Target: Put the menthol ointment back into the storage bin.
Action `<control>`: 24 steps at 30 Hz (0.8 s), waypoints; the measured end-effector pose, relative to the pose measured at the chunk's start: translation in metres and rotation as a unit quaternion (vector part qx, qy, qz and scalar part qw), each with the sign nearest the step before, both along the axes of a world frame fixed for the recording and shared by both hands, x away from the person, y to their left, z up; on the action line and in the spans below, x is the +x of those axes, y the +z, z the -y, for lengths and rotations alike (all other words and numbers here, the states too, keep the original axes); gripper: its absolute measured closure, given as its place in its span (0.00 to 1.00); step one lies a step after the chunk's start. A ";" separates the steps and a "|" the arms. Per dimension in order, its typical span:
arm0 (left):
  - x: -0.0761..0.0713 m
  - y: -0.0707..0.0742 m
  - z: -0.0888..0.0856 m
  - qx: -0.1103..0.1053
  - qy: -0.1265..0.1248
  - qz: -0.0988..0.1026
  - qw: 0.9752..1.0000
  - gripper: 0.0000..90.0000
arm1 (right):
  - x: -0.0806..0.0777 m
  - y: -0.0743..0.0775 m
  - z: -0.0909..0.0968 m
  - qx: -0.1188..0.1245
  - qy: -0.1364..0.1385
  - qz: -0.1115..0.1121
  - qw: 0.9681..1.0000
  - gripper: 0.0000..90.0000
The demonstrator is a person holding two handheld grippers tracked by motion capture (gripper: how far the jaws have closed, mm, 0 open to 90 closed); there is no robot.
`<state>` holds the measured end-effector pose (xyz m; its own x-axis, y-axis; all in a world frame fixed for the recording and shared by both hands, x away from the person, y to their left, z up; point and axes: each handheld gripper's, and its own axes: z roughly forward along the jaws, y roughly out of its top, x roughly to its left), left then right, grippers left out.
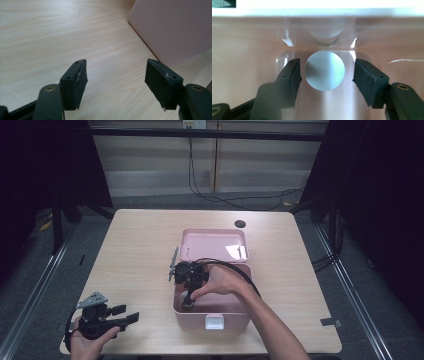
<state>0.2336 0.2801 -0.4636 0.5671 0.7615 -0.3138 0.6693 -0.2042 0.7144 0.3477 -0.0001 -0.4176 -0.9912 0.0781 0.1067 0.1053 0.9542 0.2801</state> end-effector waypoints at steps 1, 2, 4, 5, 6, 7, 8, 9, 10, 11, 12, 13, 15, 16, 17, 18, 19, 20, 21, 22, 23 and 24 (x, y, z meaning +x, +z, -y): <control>0.000 0.000 0.000 0.000 0.000 0.000 1.000 0.38 | 0.000 0.002 0.002 0.003 -0.004 0.001 1.000 0.41; 0.000 0.000 0.000 0.000 -0.001 0.000 1.000 0.38 | 0.000 0.002 0.002 0.003 -0.004 0.001 1.000 0.41; 0.000 0.000 0.000 0.000 -0.001 -0.001 1.000 0.38 | 0.000 0.003 0.004 0.003 -0.007 0.001 1.000 0.39; 0.000 0.000 0.000 0.000 -0.001 0.000 1.000 0.38 | 0.000 0.003 0.004 0.003 -0.005 0.000 1.000 0.39; 0.000 0.000 0.000 0.000 -0.001 0.000 1.000 0.38 | 0.000 0.004 0.005 0.005 -0.003 0.002 1.000 0.39; 0.000 0.000 0.000 0.000 -0.001 0.000 1.000 0.38 | 0.000 0.005 0.006 0.004 -0.006 0.002 1.000 0.38; 0.000 0.000 0.000 0.000 0.000 0.000 1.000 0.38 | 0.000 0.006 0.007 0.006 -0.007 0.003 1.000 0.38; 0.000 0.000 0.000 0.000 0.000 0.001 1.000 0.38 | 0.000 0.007 0.008 0.009 -0.009 0.003 1.000 0.38; 0.000 0.000 0.000 0.000 0.000 0.001 1.000 0.38 | 0.000 0.008 0.008 0.009 -0.009 0.003 1.000 0.38; 0.000 0.000 0.000 0.000 0.000 0.001 1.000 0.38 | 0.000 0.008 0.009 0.012 -0.010 0.003 1.000 0.37; 0.000 0.000 0.000 0.000 0.000 0.001 1.000 0.38 | -0.001 0.009 0.010 0.011 -0.014 0.004 1.000 0.36; 0.000 0.000 0.000 0.000 0.001 0.001 1.000 0.38 | 0.000 0.010 0.011 0.014 -0.012 0.003 1.000 0.36; 0.000 0.000 0.000 0.002 0.001 0.002 1.000 0.38 | 0.000 0.012 0.013 0.019 -0.017 0.002 1.000 0.35; 0.000 0.000 0.000 0.001 0.001 0.002 1.000 0.38 | 0.000 0.013 0.015 0.021 -0.018 0.003 1.000 0.35; 0.000 0.000 0.000 0.002 0.000 0.002 1.000 0.38 | 0.001 0.015 0.017 0.022 -0.023 0.002 0.999 0.34; 0.000 0.000 0.000 0.001 -0.001 0.002 1.000 0.38 | 0.001 0.015 0.018 0.028 -0.024 0.003 0.999 0.34; 0.000 0.000 0.000 0.000 0.001 0.001 1.000 0.38 | 0.001 0.016 0.020 0.030 -0.023 0.003 0.999 0.34; 0.000 0.000 0.000 0.001 0.001 0.001 1.000 0.38 | 0.001 0.017 0.021 0.031 -0.028 0.004 0.999 0.34; 0.000 0.000 0.000 0.001 -0.001 0.001 1.000 0.38 | 0.001 0.018 0.024 0.037 -0.025 0.004 0.999 0.34; 0.000 0.000 0.000 0.002 0.000 0.001 1.000 0.38 | 0.000 0.019 0.025 0.037 -0.031 0.003 0.999 0.34; 0.000 0.000 0.000 0.002 0.000 0.001 1.000 0.38 | 0.000 0.020 0.027 0.046 -0.030 0.006 0.998 0.34; 0.000 0.000 0.000 0.002 0.002 0.001 1.000 0.38 | 0.000 0.020 0.028 0.049 -0.031 0.008 0.998 0.34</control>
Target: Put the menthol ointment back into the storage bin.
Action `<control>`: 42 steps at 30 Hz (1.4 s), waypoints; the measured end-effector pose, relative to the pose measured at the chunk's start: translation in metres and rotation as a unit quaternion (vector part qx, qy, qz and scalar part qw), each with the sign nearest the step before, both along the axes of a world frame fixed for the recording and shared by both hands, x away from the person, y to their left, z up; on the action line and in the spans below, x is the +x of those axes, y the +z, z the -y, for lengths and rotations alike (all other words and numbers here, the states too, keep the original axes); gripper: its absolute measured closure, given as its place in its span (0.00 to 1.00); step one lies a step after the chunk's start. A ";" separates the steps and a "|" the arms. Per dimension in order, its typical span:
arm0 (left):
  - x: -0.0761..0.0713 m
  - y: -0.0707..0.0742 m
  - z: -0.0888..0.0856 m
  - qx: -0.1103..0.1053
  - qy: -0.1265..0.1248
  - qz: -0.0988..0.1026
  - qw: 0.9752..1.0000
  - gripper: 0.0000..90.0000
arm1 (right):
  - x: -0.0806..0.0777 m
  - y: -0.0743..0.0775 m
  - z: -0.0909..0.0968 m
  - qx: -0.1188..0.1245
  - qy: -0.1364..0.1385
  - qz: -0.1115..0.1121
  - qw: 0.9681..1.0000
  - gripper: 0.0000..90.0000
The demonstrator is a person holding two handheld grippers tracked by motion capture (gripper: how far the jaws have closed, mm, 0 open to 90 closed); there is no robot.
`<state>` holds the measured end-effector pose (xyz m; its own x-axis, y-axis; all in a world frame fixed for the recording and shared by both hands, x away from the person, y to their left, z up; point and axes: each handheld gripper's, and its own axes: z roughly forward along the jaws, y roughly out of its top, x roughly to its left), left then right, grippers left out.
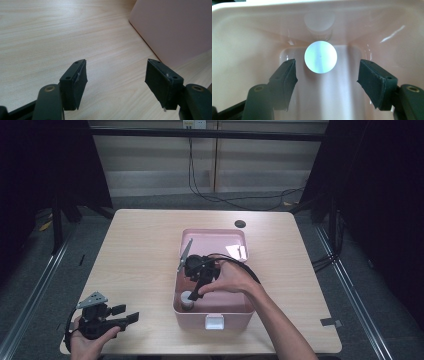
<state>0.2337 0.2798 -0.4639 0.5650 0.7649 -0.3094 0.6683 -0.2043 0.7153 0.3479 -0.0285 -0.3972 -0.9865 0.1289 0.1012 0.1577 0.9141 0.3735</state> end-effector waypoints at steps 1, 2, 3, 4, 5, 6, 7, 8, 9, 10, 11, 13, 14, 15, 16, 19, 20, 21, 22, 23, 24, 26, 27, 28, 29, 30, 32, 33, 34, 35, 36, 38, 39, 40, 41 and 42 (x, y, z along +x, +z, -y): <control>0.000 0.000 0.000 0.001 0.000 0.001 1.000 0.38 | -0.001 0.002 0.002 0.003 -0.005 -0.001 1.000 0.34; 0.000 0.000 0.001 0.000 0.000 0.001 1.000 0.38 | -0.002 0.002 0.003 0.006 -0.007 0.001 1.000 0.34; 0.000 0.000 0.001 0.000 0.000 0.002 1.000 0.38 | -0.002 0.004 0.005 0.005 -0.012 0.000 1.000 0.34; 0.000 0.000 0.001 0.000 0.000 0.001 1.000 0.38 | -0.002 0.004 0.006 0.009 -0.008 0.005 1.000 0.33; 0.000 0.000 0.001 0.000 -0.001 0.001 1.000 0.38 | -0.003 0.006 0.009 0.011 -0.015 0.003 1.000 0.33; 0.000 0.000 0.001 0.001 0.000 0.002 1.000 0.38 | -0.003 0.007 0.011 0.013 -0.018 0.004 1.000 0.33; 0.000 0.000 0.000 0.001 -0.001 0.002 1.000 0.38 | -0.003 0.008 0.014 0.016 -0.023 0.003 1.000 0.33; 0.000 0.000 0.000 0.000 0.000 0.002 1.000 0.38 | -0.003 0.009 0.016 0.020 -0.028 0.007 0.999 0.33; 0.000 0.001 0.000 0.000 -0.001 0.002 1.000 0.38 | -0.003 0.010 0.020 0.027 -0.034 0.008 0.999 0.33; 0.000 0.000 0.000 0.001 -0.001 0.001 1.000 0.38 | -0.003 0.012 0.023 0.035 -0.040 0.007 0.999 0.33; 0.000 0.000 0.000 0.001 -0.001 0.001 1.000 0.38 | -0.003 0.012 0.027 0.042 -0.042 0.010 0.998 0.34; 0.000 0.000 -0.001 0.002 -0.001 0.001 1.000 0.38 | -0.004 0.014 0.034 0.053 -0.054 0.015 0.997 0.34; 0.000 0.000 0.000 0.002 0.001 0.001 1.000 0.38 | -0.005 0.014 0.038 0.057 -0.061 0.020 0.996 0.34; 0.000 0.000 0.000 0.003 0.001 0.001 1.000 0.38 | -0.005 0.015 0.041 0.064 -0.065 0.022 0.996 0.34; 0.000 0.000 0.000 0.003 0.002 0.001 1.000 0.37 | -0.006 0.016 0.045 0.072 -0.070 0.025 0.995 0.34; 0.000 0.000 0.000 0.003 0.004 0.000 1.000 0.37 | -0.008 0.017 0.057 0.094 -0.085 0.031 0.991 0.34; 0.001 0.000 0.000 0.004 0.003 0.000 1.000 0.37 | -0.009 0.017 0.062 0.100 -0.087 0.032 0.991 0.34; 0.001 0.000 0.000 0.004 0.005 0.000 1.000 0.37 | -0.010 0.017 0.064 0.101 -0.091 0.032 0.990 0.34; 0.001 0.000 0.000 0.004 0.003 0.000 1.000 0.37 | -0.011 0.017 0.067 0.103 -0.096 0.033 0.990 0.34; 0.000 0.000 0.000 0.003 0.003 0.000 1.000 0.37 | -0.011 0.017 0.071 0.106 -0.099 0.034 0.989 0.34; 0.000 0.000 0.001 0.002 0.004 0.000 1.000 0.37 | -0.011 0.017 0.074 0.110 -0.098 0.034 0.988 0.34; 0.000 0.000 0.000 0.003 0.003 0.000 1.000 0.37 | -0.012 0.018 0.079 0.119 -0.101 0.025 0.987 0.35; 0.001 0.000 0.000 0.004 0.003 0.001 1.000 0.37 | -0.013 0.019 0.082 0.124 -0.104 0.020 0.987 0.35; 0.001 0.000 0.000 0.004 0.002 0.001 1.000 0.37 | -0.013 0.020 0.084 0.128 -0.103 0.021 0.986 0.34; 0.000 0.000 0.000 0.003 0.003 0.000 1.000 0.37 | -0.014 0.021 0.087 0.132 -0.102 0.015 0.986 0.35; 0.000 0.000 0.000 0.003 0.003 0.000 1.000 0.37 | -0.015 0.021 0.088 0.133 -0.101 0.013 0.986 0.34; 0.000 0.000 0.000 0.002 0.003 0.000 1.000 0.37 | -0.018 0.024 0.094 0.138 -0.103 0.016 0.985 0.34; 0.000 0.000 0.000 0.002 0.003 0.000 1.000 0.37 | -0.019 0.025 0.096 0.142 -0.105 0.019 0.984 0.34; 0.000 0.000 0.000 0.002 0.003 0.000 1.000 0.37 | -0.021 0.026 0.099 0.149 -0.106 0.019 0.983 0.34; 0.000 0.000 0.001 0.001 0.003 -0.001 1.000 0.37 | -0.023 0.028 0.102 0.156 -0.109 0.020 0.982 0.33; 0.000 0.000 0.001 0.000 0.003 -0.002 1.000 0.37 | -0.025 0.030 0.107 0.162 -0.108 0.021 0.981 0.33; 0.000 0.000 0.001 0.002 0.002 -0.002 1.000 0.37 | -0.028 0.033 0.113 0.170 -0.116 0.028 0.978 0.33; 0.000 0.000 0.001 0.002 0.003 -0.002 1.000 0.37 | -0.029 0.034 0.117 0.173 -0.120 0.030 0.977 0.33; 0.000 0.000 0.001 0.002 0.005 -0.002 1.000 0.37 | -0.031 0.035 0.121 0.178 -0.123 0.032 0.976 0.32; 0.000 0.000 0.000 0.002 0.005 -0.002 1.000 0.37 | -0.033 0.036 0.124 0.181 -0.128 0.033 0.974 0.32; 0.000 0.000 0.000 0.002 0.005 -0.002 1.000 0.37 | -0.034 0.036 0.128 0.186 -0.131 0.036 0.973 0.32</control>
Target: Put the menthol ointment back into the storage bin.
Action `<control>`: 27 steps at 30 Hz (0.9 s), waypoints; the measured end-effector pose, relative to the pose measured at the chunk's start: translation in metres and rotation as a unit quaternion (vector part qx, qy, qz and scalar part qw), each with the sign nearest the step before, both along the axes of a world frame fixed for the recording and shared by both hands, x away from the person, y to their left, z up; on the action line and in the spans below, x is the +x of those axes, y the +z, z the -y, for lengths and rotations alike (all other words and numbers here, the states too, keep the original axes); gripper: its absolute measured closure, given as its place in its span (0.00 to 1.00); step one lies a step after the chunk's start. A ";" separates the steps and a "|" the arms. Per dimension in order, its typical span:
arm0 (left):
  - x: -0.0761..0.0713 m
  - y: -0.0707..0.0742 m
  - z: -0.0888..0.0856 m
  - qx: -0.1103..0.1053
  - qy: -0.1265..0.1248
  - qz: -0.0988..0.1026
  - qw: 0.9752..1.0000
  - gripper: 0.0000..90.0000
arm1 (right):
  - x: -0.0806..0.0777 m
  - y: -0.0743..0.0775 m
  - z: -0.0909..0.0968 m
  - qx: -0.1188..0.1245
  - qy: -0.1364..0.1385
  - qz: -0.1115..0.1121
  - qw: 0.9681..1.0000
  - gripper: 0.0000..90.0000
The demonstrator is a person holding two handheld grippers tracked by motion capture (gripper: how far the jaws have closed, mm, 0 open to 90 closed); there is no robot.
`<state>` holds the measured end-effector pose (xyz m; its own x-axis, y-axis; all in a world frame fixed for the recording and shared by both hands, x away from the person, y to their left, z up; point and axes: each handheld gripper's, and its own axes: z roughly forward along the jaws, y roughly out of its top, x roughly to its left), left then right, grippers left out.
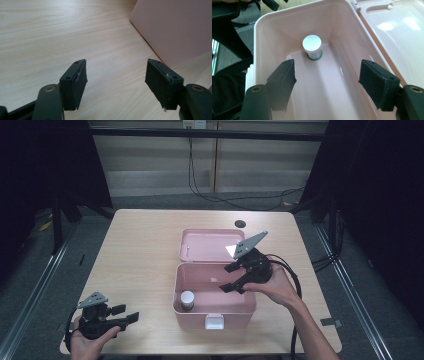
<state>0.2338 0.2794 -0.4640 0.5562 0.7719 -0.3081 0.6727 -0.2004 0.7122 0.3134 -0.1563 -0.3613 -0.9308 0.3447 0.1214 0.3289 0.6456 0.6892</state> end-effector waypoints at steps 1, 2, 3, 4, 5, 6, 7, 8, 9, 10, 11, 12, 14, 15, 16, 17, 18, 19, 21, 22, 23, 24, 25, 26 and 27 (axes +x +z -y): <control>0.000 0.000 0.000 0.001 -0.001 0.001 1.000 0.37 | -0.002 0.000 0.003 0.003 -0.002 0.001 1.000 0.32; 0.000 0.000 0.000 -0.001 0.000 -0.001 1.000 0.37 | -0.004 -0.001 0.006 0.005 -0.005 0.001 1.000 0.32; 0.000 0.000 0.000 0.000 -0.001 0.000 1.000 0.37 | -0.006 -0.002 0.009 0.011 -0.010 0.002 1.000 0.32; 0.000 0.000 0.000 0.000 0.000 -0.001 1.000 0.37 | -0.008 -0.003 0.013 0.013 -0.017 0.005 1.000 0.32; 0.000 0.000 0.000 0.001 -0.001 0.000 1.000 0.37 | -0.011 -0.004 0.016 0.020 -0.021 0.008 1.000 0.32; 0.000 0.000 0.000 0.001 -0.001 -0.001 1.000 0.37 | -0.013 -0.005 0.020 0.032 -0.026 0.010 0.999 0.32; 0.000 0.000 0.000 0.001 0.000 -0.001 1.000 0.37 | -0.016 -0.005 0.025 0.041 -0.032 0.011 0.999 0.32; 0.000 0.000 0.000 0.001 0.000 -0.001 1.000 0.37 | -0.018 -0.005 0.028 0.046 -0.036 0.011 0.998 0.32; 0.000 0.000 0.000 0.001 0.000 -0.001 1.000 0.37 | -0.020 -0.006 0.032 0.053 -0.042 0.011 0.998 0.32; 0.000 0.000 0.000 0.002 -0.001 0.000 1.000 0.37 | -0.023 -0.006 0.036 0.054 -0.050 0.019 0.997 0.32; 0.000 0.000 -0.001 0.002 -0.001 0.000 1.000 0.37 | -0.025 -0.006 0.040 0.059 -0.058 0.022 0.996 0.31; 0.000 0.000 -0.001 0.003 -0.001 0.000 1.000 0.37 | -0.028 -0.006 0.044 0.062 -0.064 0.027 0.996 0.32; -0.001 0.000 -0.001 0.002 0.000 0.000 1.000 0.37 | -0.034 -0.004 0.054 0.068 -0.091 0.052 0.992 0.32; -0.001 0.000 -0.001 0.001 -0.001 0.001 1.000 0.37 | -0.036 -0.004 0.060 0.077 -0.097 0.051 0.991 0.32; -0.001 0.000 0.000 0.001 0.000 0.000 1.000 0.37 | -0.037 -0.004 0.064 0.083 -0.103 0.050 0.990 0.32; 0.000 0.000 0.000 0.002 0.000 0.001 1.000 0.37 | -0.040 -0.005 0.071 0.088 -0.117 0.055 0.988 0.32; 0.000 0.000 0.000 0.003 0.000 0.001 1.000 0.37 | -0.042 -0.006 0.075 0.089 -0.123 0.057 0.987 0.32; -0.001 0.000 0.000 0.003 0.001 0.000 1.000 0.37 | -0.044 -0.007 0.079 0.091 -0.128 0.058 0.986 0.31; 0.000 0.000 0.000 0.004 0.003 0.000 1.000 0.37 | -0.049 -0.009 0.087 0.098 -0.140 0.063 0.983 0.31; 0.000 0.000 0.000 0.004 0.004 -0.001 1.000 0.36 | -0.051 -0.011 0.090 0.099 -0.145 0.064 0.982 0.31; 0.000 -0.001 -0.001 0.004 0.003 -0.001 1.000 0.36 | -0.053 -0.012 0.093 0.101 -0.153 0.065 0.981 0.31; 0.000 0.000 -0.001 0.006 0.002 -0.002 1.000 0.36 | -0.055 -0.014 0.095 0.102 -0.157 0.067 0.980 0.31; 0.000 0.000 -0.001 0.005 0.003 -0.001 1.000 0.36 | -0.058 -0.016 0.098 0.103 -0.160 0.068 0.979 0.31; 0.000 0.000 -0.001 0.003 0.004 -0.002 1.000 0.36 | -0.061 -0.018 0.100 0.103 -0.167 0.070 0.978 0.31; 0.000 0.000 -0.001 0.001 0.005 -0.001 1.000 0.36 | -0.064 -0.021 0.104 0.104 -0.177 0.075 0.976 0.30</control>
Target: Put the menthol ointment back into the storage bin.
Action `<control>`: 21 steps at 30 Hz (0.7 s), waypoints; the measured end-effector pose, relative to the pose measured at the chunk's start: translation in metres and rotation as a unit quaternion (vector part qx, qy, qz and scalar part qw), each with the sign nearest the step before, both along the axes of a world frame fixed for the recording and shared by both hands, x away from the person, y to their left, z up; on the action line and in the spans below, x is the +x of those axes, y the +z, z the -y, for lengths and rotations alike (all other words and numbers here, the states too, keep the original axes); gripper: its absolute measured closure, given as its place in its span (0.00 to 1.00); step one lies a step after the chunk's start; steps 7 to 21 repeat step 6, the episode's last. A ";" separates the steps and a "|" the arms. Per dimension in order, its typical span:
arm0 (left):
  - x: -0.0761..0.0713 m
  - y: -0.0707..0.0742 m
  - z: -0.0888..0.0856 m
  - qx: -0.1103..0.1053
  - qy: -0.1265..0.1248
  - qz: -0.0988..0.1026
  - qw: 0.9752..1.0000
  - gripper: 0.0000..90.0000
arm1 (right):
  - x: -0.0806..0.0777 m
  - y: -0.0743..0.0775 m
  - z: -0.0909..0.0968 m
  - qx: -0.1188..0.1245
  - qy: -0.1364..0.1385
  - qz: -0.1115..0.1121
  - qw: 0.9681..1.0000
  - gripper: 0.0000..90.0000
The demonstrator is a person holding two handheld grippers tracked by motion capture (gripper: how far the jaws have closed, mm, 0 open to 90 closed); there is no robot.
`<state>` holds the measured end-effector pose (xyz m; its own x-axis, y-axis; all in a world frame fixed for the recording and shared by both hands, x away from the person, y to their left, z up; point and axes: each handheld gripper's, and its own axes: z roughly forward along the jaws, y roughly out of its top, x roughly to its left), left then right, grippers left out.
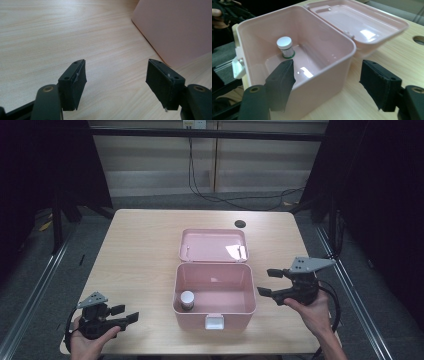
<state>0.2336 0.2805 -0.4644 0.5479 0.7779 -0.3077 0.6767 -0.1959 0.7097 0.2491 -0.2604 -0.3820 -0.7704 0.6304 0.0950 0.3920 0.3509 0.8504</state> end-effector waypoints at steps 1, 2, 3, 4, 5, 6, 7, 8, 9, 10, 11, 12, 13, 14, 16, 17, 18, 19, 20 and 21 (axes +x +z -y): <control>0.000 0.000 0.000 0.000 0.000 0.000 1.000 0.36 | -0.004 -0.003 0.004 0.003 -0.011 0.004 1.000 0.29; 0.000 0.000 -0.001 0.001 0.001 -0.001 1.000 0.36 | -0.008 -0.006 0.008 0.007 -0.023 0.010 1.000 0.29; 0.000 0.000 -0.001 0.001 0.001 -0.002 1.000 0.36 | -0.010 -0.009 0.012 0.013 -0.032 0.009 0.999 0.28; 0.000 0.000 0.000 0.003 0.001 0.000 1.000 0.36 | -0.012 -0.012 0.015 0.017 -0.034 0.003 0.999 0.29; 0.000 0.000 0.000 0.003 0.000 0.001 1.000 0.36 | -0.013 -0.016 0.018 0.022 -0.034 -0.006 0.999 0.30; 0.000 0.000 0.001 0.004 0.001 0.002 1.000 0.36 | -0.014 -0.019 0.021 0.021 -0.035 -0.010 0.999 0.30; 0.000 0.000 0.001 0.004 0.001 0.002 1.000 0.36 | -0.014 -0.019 0.021 0.021 -0.035 -0.010 0.999 0.30; 0.000 0.000 0.001 0.004 0.001 0.002 1.000 0.36 | -0.014 -0.019 0.021 0.021 -0.035 -0.010 0.999 0.30; 0.000 0.000 0.001 0.004 0.001 0.002 1.000 0.36 | -0.014 -0.019 0.021 0.021 -0.035 -0.010 0.999 0.30; 0.000 0.000 0.001 0.004 0.001 0.002 1.000 0.36 | -0.014 -0.019 0.021 0.021 -0.035 -0.010 0.999 0.30; 0.000 0.000 0.001 0.004 0.001 0.002 1.000 0.36 | -0.014 -0.019 0.021 0.021 -0.035 -0.010 0.999 0.30; 0.000 0.000 0.001 0.004 0.001 0.002 1.000 0.36 | -0.014 -0.019 0.021 0.021 -0.035 -0.010 0.999 0.30; 0.000 0.000 0.001 0.004 0.001 0.002 1.000 0.36 | -0.014 -0.019 0.021 0.021 -0.035 -0.010 0.999 0.30; 0.000 0.000 0.001 0.004 0.001 0.002 1.000 0.36 | -0.014 -0.019 0.021 0.021 -0.035 -0.010 0.999 0.30; 0.000 0.000 0.001 0.004 0.001 0.002 1.000 0.36 | -0.014 -0.019 0.021 0.021 -0.035 -0.010 0.999 0.30; 0.000 0.000 0.001 0.004 0.001 0.002 1.000 0.36 | -0.014 -0.019 0.021 0.021 -0.035 -0.010 0.999 0.30; 0.000 0.000 0.001 0.004 0.001 0.002 1.000 0.36 | -0.014 -0.019 0.021 0.021 -0.035 -0.010 0.999 0.30; 0.000 0.000 0.001 0.004 0.001 0.002 1.000 0.36 | -0.014 -0.019 0.021 0.021 -0.035 -0.010 0.999 0.30; 0.000 0.000 0.001 0.004 0.001 0.002 1.000 0.36 | -0.014 -0.019 0.021 0.021 -0.035 -0.010 0.999 0.30; 0.000 0.000 0.001 0.004 0.001 0.002 1.000 0.36 | -0.014 -0.019 0.021 0.021 -0.035 -0.010 0.999 0.30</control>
